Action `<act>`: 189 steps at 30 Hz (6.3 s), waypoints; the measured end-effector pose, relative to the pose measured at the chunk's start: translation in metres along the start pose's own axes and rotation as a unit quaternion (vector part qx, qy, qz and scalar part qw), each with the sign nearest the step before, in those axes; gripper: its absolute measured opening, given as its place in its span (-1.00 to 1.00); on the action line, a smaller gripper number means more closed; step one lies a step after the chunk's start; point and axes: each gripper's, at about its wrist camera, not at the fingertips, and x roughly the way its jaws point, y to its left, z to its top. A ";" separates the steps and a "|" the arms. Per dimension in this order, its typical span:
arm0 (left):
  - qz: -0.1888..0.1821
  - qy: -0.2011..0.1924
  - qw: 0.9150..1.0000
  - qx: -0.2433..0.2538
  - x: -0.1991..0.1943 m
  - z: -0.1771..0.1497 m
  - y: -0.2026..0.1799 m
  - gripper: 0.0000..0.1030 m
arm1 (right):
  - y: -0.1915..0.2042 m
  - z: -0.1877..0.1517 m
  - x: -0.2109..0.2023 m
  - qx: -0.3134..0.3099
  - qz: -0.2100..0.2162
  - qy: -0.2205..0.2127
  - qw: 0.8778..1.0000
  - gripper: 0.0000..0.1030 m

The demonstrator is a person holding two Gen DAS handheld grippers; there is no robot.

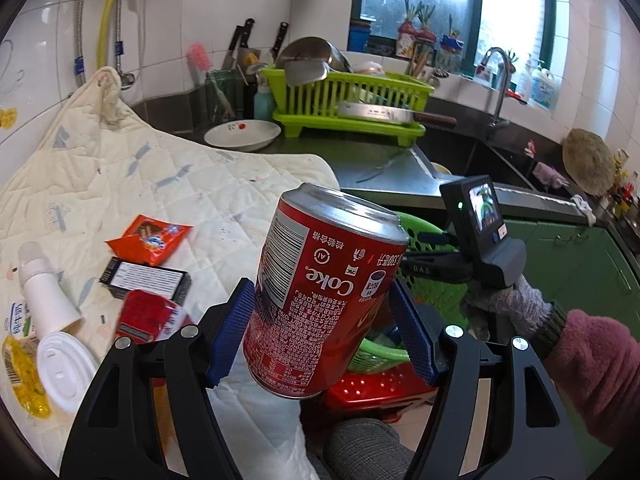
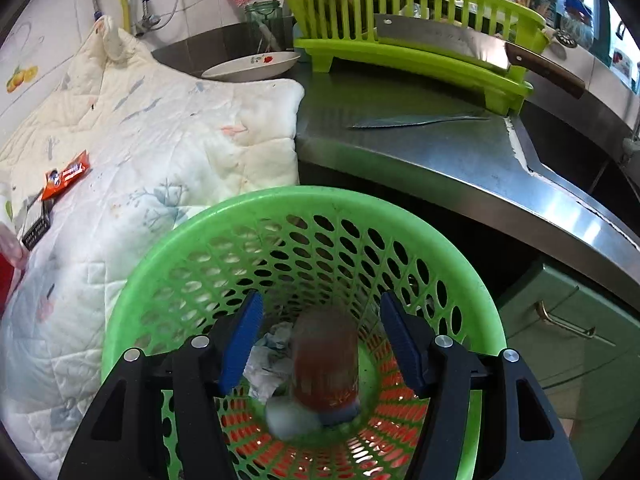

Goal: Collect trash
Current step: 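Drop the red cup into the green basket with the right gripper, then lower the Coke can into the green basket and open the left gripper, then grasp the red-gold bottle with the left gripper and lift it, then reach the right gripper to the orange snack wrapper and grasp it, then drop the orange wrapper into the green basket with the right gripper while the left gripper lowers the bottle in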

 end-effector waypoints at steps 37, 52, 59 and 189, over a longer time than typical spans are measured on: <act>-0.098 0.111 0.989 -0.029 0.149 0.007 -0.061 0.54 | -0.049 -0.060 -0.116 0.049 0.015 -0.075 0.996 0.39; -0.006 0.046 0.999 -0.024 0.043 -0.003 -0.006 0.54 | 0.008 -0.050 -0.136 0.018 0.059 -0.092 0.994 0.45; 0.066 0.022 0.997 -0.037 -0.003 -0.010 0.046 0.54 | 0.044 -0.041 -0.143 -0.005 0.084 -0.098 0.992 0.46; 0.090 0.005 0.984 -0.155 -0.083 -0.068 0.155 0.32 | 0.243 0.100 0.011 -0.156 0.181 -0.003 0.971 0.11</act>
